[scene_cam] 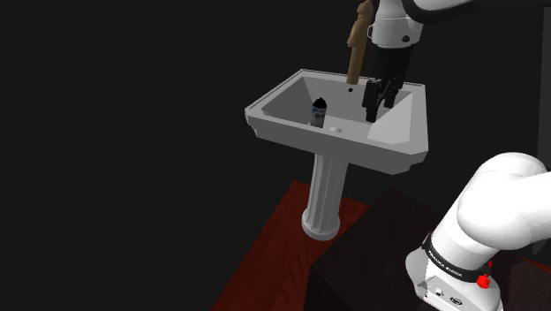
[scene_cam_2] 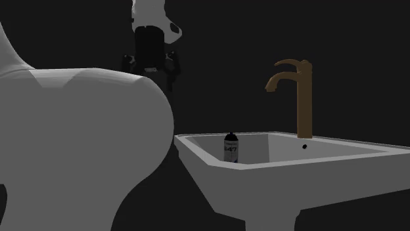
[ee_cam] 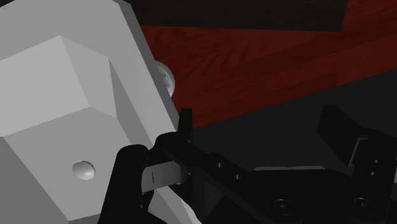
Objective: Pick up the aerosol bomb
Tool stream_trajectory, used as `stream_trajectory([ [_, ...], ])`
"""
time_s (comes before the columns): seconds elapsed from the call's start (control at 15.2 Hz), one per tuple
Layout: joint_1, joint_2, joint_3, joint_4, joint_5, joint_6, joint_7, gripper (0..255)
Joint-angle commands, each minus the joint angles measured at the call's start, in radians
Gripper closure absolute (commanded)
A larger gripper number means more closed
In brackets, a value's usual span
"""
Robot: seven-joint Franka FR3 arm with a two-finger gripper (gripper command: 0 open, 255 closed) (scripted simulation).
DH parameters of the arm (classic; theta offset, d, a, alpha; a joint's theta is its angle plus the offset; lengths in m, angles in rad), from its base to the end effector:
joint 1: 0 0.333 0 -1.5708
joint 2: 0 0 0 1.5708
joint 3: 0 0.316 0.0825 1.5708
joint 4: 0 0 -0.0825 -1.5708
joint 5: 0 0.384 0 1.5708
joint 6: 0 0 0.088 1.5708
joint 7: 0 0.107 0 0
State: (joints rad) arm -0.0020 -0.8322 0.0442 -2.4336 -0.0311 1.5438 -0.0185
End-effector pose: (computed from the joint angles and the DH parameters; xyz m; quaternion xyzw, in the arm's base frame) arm 0.2898 0.0123 0.5655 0.9988 0.0227 -0.0289 0.0320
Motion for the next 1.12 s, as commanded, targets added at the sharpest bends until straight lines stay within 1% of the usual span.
stream_trajectory([
  [0.0,0.0,0.0,0.0,0.0,0.0,0.0,0.0,0],
  [0.53,-0.047,0.308,-0.034,0.125,-0.098,0.154,-0.044,0],
  [1.06,-0.086,0.621,-0.059,0.328,-0.182,0.239,-0.069,0],
])
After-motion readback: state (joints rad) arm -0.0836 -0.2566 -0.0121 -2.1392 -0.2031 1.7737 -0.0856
